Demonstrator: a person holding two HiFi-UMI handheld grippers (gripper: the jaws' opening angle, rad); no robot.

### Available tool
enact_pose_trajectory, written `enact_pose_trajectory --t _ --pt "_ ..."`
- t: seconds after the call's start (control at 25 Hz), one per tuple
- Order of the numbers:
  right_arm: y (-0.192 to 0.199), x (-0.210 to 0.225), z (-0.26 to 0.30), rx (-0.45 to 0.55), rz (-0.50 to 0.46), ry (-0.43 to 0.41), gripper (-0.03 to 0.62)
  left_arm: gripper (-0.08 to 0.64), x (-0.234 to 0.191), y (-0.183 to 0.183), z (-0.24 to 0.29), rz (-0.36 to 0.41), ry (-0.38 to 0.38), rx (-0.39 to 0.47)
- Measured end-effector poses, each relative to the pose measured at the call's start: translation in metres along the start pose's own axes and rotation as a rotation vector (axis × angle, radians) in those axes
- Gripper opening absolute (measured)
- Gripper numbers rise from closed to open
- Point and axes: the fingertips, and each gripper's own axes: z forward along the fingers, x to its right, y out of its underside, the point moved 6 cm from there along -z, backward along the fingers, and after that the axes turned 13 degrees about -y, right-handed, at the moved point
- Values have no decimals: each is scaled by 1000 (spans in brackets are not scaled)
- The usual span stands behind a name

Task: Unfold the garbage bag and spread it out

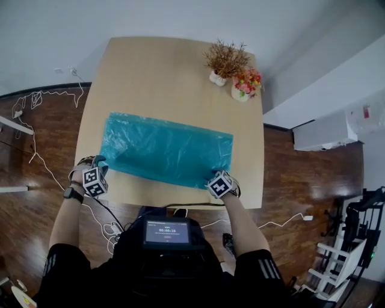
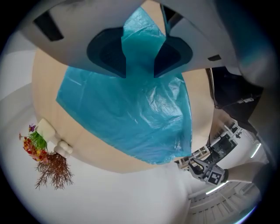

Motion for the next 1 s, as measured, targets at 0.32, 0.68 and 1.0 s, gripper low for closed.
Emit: enact_pose_trajectory --t 0.32,0.68,1.0 --pt "-2 -2 6 16 20 -14 230 129 -56 -14 -27 -206 -88 52" --pt "0 -2 5 6 40 -8 229 140 -45 -58 31 -307 69 28" --pt "-1 -3 6 -19 45 -27 229 139 9 -45 82 -257 238 -87"
